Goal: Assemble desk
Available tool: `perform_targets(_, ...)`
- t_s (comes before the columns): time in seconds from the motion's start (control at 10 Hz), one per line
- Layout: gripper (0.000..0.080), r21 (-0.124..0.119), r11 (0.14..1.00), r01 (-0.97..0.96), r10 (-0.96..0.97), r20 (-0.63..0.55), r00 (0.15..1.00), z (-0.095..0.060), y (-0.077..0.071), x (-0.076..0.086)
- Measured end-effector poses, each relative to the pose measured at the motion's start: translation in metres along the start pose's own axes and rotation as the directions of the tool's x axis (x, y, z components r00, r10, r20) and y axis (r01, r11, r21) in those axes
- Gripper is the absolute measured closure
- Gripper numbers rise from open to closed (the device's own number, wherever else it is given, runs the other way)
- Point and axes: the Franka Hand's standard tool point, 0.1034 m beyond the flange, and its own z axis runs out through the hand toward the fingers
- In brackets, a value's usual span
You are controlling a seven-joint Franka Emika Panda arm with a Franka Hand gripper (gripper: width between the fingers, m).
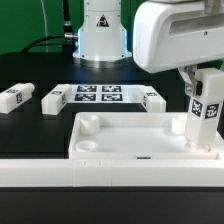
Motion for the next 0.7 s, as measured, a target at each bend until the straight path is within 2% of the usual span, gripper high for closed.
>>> perform_targets(0.3,0.0499,0.002,0.959,-0.285,0.285,0.003,0.959,0.0005,0.0006,-0.0009)
perform_targets(0.6,0.0499,-0.007,0.839,-0.545,0.545,0.002,0.839,0.0015,-0.0021,-0.0012)
perform_targets(0.7,0.0499,-0.008,0.766,-0.643,0.643,0.003,0.766,0.0019,-0.0029,-0.0015)
